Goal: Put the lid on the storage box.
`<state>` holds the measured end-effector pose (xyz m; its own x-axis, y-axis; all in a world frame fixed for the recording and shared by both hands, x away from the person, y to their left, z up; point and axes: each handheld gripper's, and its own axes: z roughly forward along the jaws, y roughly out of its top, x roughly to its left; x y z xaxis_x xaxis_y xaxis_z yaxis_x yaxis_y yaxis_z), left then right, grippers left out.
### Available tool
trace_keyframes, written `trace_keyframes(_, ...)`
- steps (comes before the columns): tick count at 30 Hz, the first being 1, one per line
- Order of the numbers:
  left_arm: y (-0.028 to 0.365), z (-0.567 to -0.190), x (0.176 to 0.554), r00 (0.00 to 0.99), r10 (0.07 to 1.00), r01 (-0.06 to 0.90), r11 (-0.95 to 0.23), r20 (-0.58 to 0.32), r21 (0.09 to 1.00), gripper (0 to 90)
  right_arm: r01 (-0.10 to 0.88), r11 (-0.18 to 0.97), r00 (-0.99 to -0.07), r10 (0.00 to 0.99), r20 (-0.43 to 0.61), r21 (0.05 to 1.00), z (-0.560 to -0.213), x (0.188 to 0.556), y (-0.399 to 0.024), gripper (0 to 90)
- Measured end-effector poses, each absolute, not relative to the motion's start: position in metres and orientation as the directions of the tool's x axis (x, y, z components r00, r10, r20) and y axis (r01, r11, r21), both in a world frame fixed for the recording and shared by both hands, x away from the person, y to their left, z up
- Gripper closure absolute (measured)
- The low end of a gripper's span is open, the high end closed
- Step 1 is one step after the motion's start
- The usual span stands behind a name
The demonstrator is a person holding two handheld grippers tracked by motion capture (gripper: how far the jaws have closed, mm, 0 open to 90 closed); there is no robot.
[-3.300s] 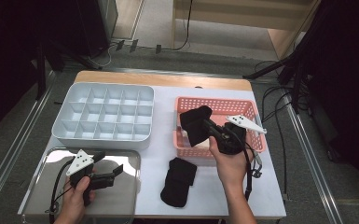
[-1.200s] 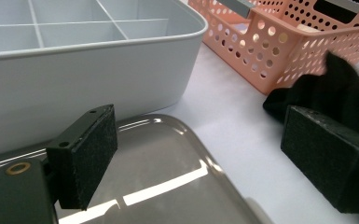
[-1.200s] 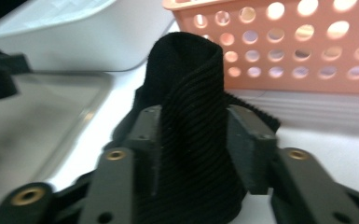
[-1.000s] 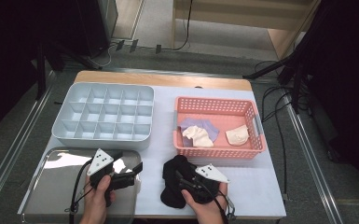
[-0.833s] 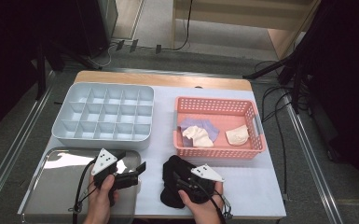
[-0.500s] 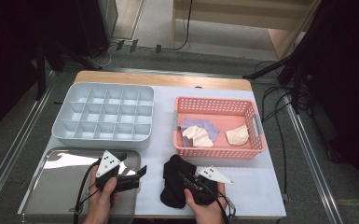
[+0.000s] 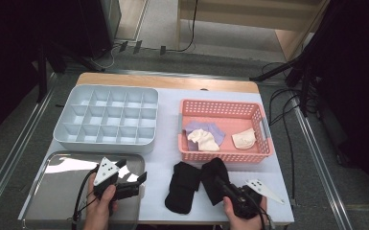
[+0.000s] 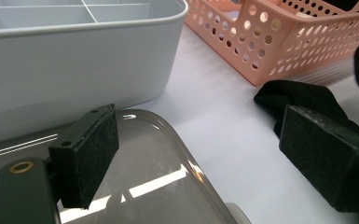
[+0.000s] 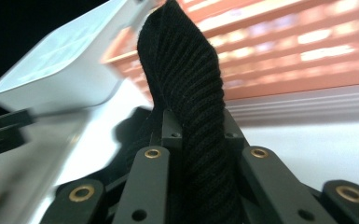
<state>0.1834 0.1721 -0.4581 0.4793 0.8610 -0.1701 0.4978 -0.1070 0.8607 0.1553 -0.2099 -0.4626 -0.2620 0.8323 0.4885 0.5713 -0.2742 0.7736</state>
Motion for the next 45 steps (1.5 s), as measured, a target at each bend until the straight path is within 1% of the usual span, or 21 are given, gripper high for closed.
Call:
trace_keyframes(2, 0.174, -0.458, 0.184, 0.474, 0.864, 0.498, -0.104, -0.169, 0.861, 12.7, 0.559, -0.278, -0.222, 0.857, 0.464, 0.781, -0.464, 0.154, -0.222, 78.4)
trace_keyframes(4, 0.176, -0.458, 0.184, 0.465, 0.868, 0.503, -0.099, -0.173, 0.859, 12.6, 0.559, -0.306, -0.138, 0.882, 0.451, 0.770, -0.467, 0.154, -0.237, 78.5)
trace_keyframes(7, 0.178, -0.456, 0.184, 0.446, 0.879, 0.498, -0.086, -0.170, 0.863, 12.5, 0.560, -0.383, -0.020, 0.880, 0.474, 0.734, -0.473, 0.153, -0.258, 78.6)
trace_keyframes(9, 0.179, -0.455, 0.185, 0.438, 0.882, 0.501, -0.081, -0.172, 0.862, 12.4, 0.567, -0.391, 0.014, 0.885, 0.466, 0.725, -0.478, 0.155, -0.268, 78.4)
trace_keyframes(11, 0.177, -0.456, 0.185, 0.435, 0.883, 0.501, -0.075, -0.176, 0.862, 12.4, 0.592, -0.389, 0.031, 0.886, 0.462, 0.706, -0.487, 0.160, -0.273, 75.0)
trace_keyframes(14, 0.174, -0.455, 0.184, 0.446, 0.879, 0.498, -0.087, -0.169, 0.863, 12.4, 0.614, -0.353, 0.027, 0.903, 0.428, 0.706, -0.493, 0.163, -0.272, 61.0)
trace_keyframes(16, 0.173, -0.455, 0.184, 0.454, 0.875, 0.499, -0.091, -0.170, 0.862, 12.4, 0.575, -0.352, 0.025, 0.910, 0.414, 0.738, -0.490, 0.161, -0.272, 54.0)
trace_keyframes(18, 0.172, -0.455, 0.184, 0.457, 0.872, 0.502, -0.092, -0.173, 0.860, 12.4, 0.542, -0.371, 0.038, 0.907, 0.419, 0.754, -0.486, 0.159, -0.273, 49.8)
trace_keyframes(21, 0.171, -0.455, 0.185, 0.468, 0.863, 0.511, -0.087, -0.192, 0.855, 12.4, 0.481, -0.344, 0.060, 0.930, 0.362, 0.806, -0.477, 0.153, -0.273, 49.3)
trace_keyframes(23, 0.171, -0.456, 0.186, 0.475, 0.856, 0.519, -0.083, -0.206, 0.851, 12.4, 0.454, -0.334, 0.066, 0.937, 0.343, 0.826, -0.472, 0.149, -0.269, 49.6)
trace_keyframes(25, 0.170, -0.456, 0.186, 0.484, 0.851, 0.526, -0.096, -0.205, 0.845, 12.4, 0.430, -0.312, 0.057, 0.946, 0.319, 0.847, -0.467, 0.145, -0.262, 50.6)
trace_keyframes(28, 0.168, -0.458, 0.185, 0.482, 0.852, 0.544, -0.107, -0.205, 0.832, 12.8, 0.415, -0.276, -0.008, 0.952, 0.307, 0.867, -0.462, 0.141, -0.246, 54.5)
trace_keyframes(30, 0.169, -0.459, 0.184, 0.487, 0.846, 0.551, -0.104, -0.218, 0.828, 13.2, 0.445, -0.268, -0.089, 0.936, 0.340, 0.854, -0.461, 0.143, -0.233, 58.5)
trace_keyframes(32, 0.168, -0.459, 0.183, 0.492, 0.843, 0.552, -0.109, -0.217, 0.827, 12.7, 0.486, -0.228, -0.158, 0.926, 0.342, 0.844, -0.463, 0.147, -0.218, 62.8)
trace_keyframes(34, 0.167, -0.460, 0.182, 0.502, 0.836, 0.552, -0.112, -0.222, 0.827, 12.2, 0.520, -0.191, -0.218, 0.913, 0.346, 0.832, -0.467, 0.150, -0.204, 66.4)
trace_keyframes(37, 0.163, -0.462, 0.180, 0.515, 0.830, 0.559, -0.135, -0.214, 0.818, 13.5, 0.564, -0.148, -0.287, 0.887, 0.361, 0.812, -0.474, 0.156, -0.185, 69.0)
trace_keyframes(41, 0.156, -0.466, 0.178, 0.541, 0.812, 0.572, -0.167, -0.217, 0.803, 16.9, 0.603, -0.097, -0.338, 0.868, 0.364, 0.792, -0.481, 0.161, -0.165, 69.3)
trace_keyframes(45, 0.152, -0.466, 0.175, 0.566, 0.791, 0.569, -0.172, -0.232, 0.804, 23.2, 0.614, -0.041, -0.371, 0.867, 0.333, 0.789, -0.487, 0.164, -0.148, 65.4)
